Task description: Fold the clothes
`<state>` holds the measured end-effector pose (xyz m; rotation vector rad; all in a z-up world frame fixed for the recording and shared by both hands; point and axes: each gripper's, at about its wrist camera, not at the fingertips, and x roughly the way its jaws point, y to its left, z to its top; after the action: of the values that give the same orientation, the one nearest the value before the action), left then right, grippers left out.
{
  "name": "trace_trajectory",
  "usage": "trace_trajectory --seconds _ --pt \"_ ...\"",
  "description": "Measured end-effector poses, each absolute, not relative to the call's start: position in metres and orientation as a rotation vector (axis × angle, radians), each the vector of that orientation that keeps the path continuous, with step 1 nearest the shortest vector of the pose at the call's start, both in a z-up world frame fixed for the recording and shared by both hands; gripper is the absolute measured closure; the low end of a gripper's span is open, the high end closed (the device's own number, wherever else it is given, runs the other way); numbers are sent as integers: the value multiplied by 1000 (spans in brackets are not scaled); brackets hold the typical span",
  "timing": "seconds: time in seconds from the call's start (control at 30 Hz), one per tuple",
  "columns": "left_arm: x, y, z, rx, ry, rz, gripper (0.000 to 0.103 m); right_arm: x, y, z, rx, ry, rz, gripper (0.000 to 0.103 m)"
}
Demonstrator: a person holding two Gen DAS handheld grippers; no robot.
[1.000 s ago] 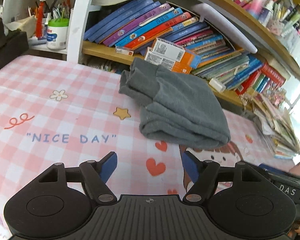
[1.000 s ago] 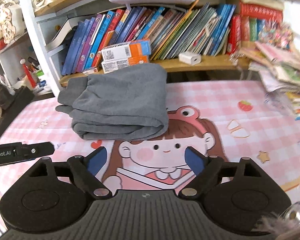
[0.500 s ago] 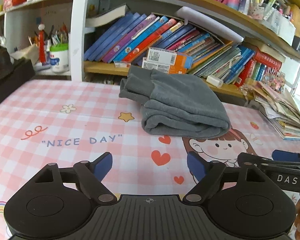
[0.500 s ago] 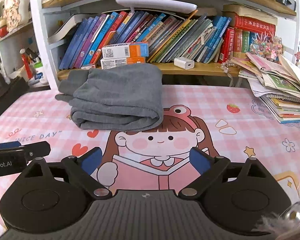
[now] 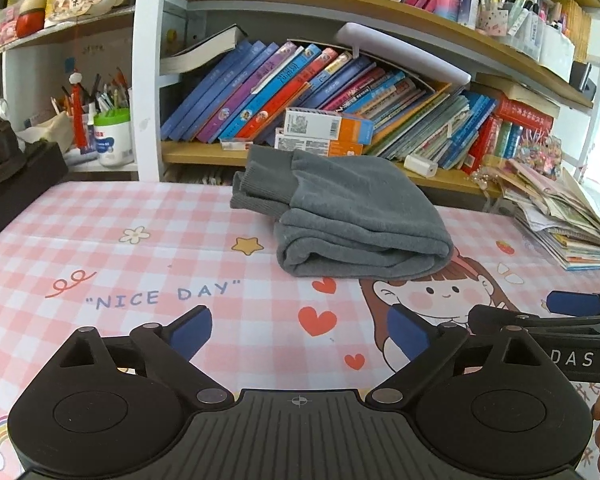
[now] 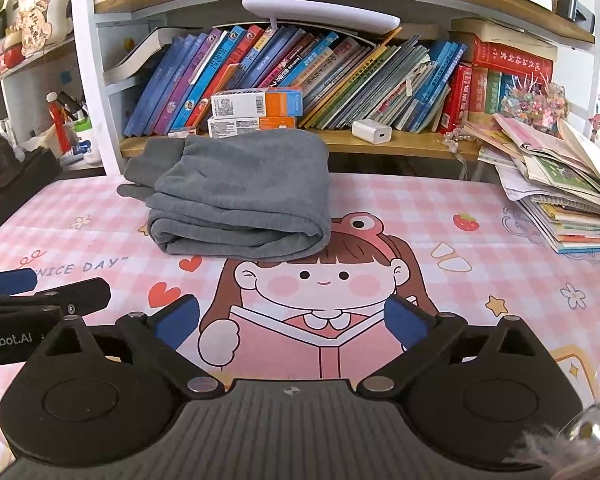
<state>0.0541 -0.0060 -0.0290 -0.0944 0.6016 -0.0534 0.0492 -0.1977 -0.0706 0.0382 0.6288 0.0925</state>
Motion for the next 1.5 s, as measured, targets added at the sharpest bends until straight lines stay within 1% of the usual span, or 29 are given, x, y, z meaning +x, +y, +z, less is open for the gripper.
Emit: trace_trajectory --seconds 0.37,0.7,1.2,1.5 --pt "55 -6 -30 -105 606 -63 7 49 -198 -71 42 631 89 2" --pt "53 -7 -28 -105 598 -56 0 49 -200 -71 45 634 86 1" --pt "54 -7 -29 -116 609 -71 0 50 -200 -72 43 641 82 1" --pt "58 -3 -33 -154 644 -50 0 50 -199 -73 42 645 85 1"
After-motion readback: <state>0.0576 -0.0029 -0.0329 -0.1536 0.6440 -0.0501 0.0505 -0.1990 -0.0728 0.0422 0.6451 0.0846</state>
